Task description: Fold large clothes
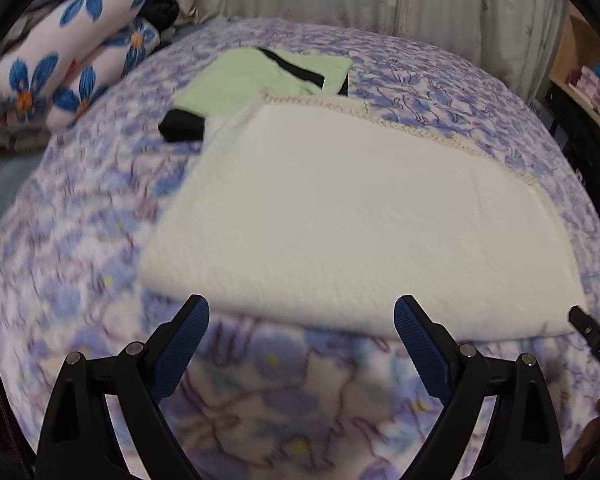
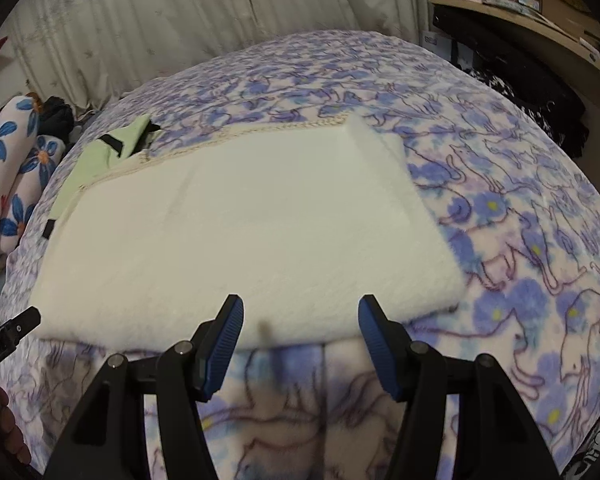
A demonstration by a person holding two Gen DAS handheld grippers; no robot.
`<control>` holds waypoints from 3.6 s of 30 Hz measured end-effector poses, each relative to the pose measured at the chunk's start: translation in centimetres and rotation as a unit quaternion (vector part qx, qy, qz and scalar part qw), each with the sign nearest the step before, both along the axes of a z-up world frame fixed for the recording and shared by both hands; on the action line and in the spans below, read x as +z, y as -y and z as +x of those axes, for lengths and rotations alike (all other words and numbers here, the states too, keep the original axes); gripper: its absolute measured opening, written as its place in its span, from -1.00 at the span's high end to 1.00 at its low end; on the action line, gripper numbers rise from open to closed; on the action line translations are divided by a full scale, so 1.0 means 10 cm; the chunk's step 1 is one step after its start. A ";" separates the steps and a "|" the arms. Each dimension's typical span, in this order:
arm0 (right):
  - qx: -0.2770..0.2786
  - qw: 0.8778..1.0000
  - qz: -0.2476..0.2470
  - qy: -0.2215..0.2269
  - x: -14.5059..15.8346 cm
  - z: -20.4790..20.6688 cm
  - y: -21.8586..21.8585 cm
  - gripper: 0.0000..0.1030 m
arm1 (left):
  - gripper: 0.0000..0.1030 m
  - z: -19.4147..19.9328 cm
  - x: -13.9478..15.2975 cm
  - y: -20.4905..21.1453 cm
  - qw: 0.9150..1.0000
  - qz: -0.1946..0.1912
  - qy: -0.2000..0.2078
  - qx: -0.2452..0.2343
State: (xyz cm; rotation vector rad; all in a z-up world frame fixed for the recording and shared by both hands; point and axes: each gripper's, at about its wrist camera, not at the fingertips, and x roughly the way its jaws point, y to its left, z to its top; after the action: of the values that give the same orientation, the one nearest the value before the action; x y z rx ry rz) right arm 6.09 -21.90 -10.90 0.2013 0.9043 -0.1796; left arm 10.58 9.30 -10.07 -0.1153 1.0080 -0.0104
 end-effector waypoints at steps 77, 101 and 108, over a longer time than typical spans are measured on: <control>-0.110 0.991 0.078 0.027 -0.12 -0.20 1.21 0.02 | 0.62 0.34 -0.10 2.89 0.966 -0.029 0.114 -0.230; -0.129 0.987 0.095 0.011 -0.20 -0.34 1.51 0.02 | -0.74 0.11 0.11 2.84 0.947 -0.074 0.055 -0.308; -0.102 0.987 0.113 0.055 0.20 -0.31 1.44 -0.07 | -0.74 0.01 0.35 2.19 0.962 -0.083 0.077 -0.249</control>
State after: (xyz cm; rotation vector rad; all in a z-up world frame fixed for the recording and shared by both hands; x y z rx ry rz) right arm 2.96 -36.34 -8.92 0.5104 0.7935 -0.2528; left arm 10.70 -12.59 -6.59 -0.0112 0.8568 -0.5566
